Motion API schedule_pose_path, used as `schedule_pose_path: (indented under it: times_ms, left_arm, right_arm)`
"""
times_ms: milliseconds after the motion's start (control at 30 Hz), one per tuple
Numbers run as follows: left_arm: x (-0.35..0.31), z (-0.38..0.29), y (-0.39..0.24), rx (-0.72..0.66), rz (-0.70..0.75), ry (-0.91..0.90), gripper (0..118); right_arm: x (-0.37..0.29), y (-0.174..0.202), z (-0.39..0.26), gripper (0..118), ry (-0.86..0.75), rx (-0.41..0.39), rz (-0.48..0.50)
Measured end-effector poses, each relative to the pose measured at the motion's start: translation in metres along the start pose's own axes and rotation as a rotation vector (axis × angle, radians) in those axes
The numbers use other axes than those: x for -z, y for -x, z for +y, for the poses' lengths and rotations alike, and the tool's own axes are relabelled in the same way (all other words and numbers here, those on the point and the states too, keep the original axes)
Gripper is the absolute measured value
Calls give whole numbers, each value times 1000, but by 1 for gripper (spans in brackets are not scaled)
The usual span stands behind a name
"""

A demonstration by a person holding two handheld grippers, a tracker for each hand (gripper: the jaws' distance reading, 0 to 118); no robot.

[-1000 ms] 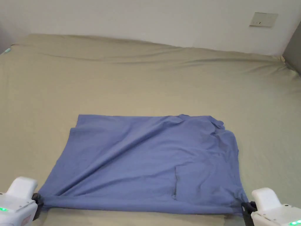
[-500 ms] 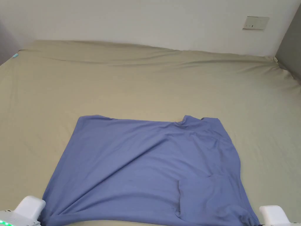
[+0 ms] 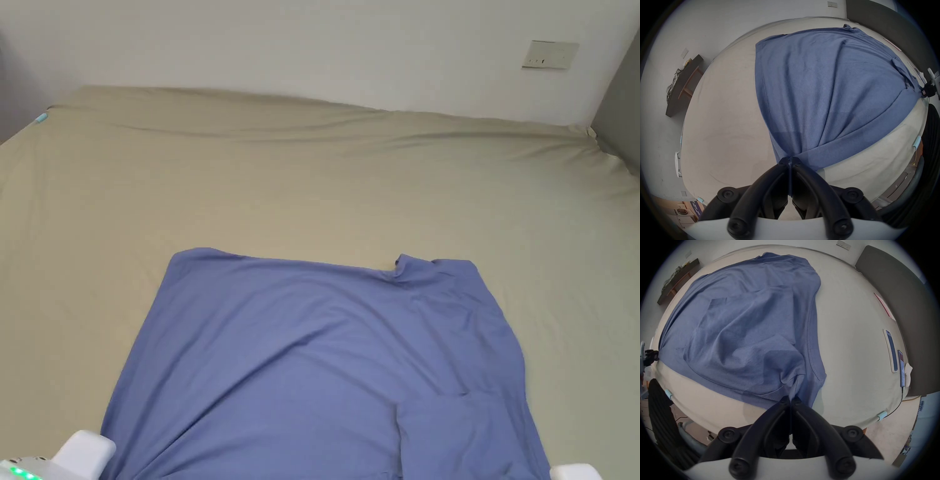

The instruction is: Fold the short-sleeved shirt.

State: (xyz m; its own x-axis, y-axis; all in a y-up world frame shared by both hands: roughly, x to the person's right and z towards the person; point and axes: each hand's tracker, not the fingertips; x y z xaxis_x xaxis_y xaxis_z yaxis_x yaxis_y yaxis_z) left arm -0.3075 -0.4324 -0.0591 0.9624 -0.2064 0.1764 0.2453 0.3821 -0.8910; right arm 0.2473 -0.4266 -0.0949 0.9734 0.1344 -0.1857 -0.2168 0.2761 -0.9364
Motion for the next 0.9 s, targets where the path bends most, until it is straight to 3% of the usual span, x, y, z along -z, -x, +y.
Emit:
schedule_pose_path:
  times_ms: [67,100,167,200,233,367,500,567,600,733,800,833,900]
  left_arm:
    - [-6,5,-2,-4,17,-21,5]
    - [-11,9,-2,-13,26,-36,15]
    - [-25,19,2,-96,31,-104,78]
    - [-35,25,7,-146,4,-152,104]
    - [-48,32,9,-193,-15,-228,114]
    - [-110,68,13,-330,19,-527,114]
    - [-177,95,-1,-399,54,-797,113]
    - [-204,102,-14,-403,92,-876,111]
    - [-214,106,-19,-395,117,-912,106]
    - [-241,112,-48,-335,204,-1021,25]
    - [-247,113,-61,-291,243,-1056,18]
    - [-249,113,-66,-268,259,-1057,5]
    - [-249,115,-73,-250,282,-1052,0]
  right_arm:
    - [-4,1,2,7,-7,12,-20]
    - [-6,-6,5,25,-55,44,-31]
    - [-19,-11,13,101,-132,71,-45]
    - [-29,-13,20,116,-177,92,-53]
    - [-44,-15,27,116,-258,113,-57]
    - [-112,-6,62,111,-520,147,-97]
    - [-186,30,81,110,-830,94,-124]
    - [-216,48,84,101,-934,68,-110]
    - [-228,58,84,92,-982,55,-101]
    - [-256,97,83,11,-1089,-24,-129]
    - [-259,110,82,0,-1146,-38,-146]
    - [-260,116,81,0,-1145,-47,-148]
    - [-259,122,84,0,-1130,-70,-124]
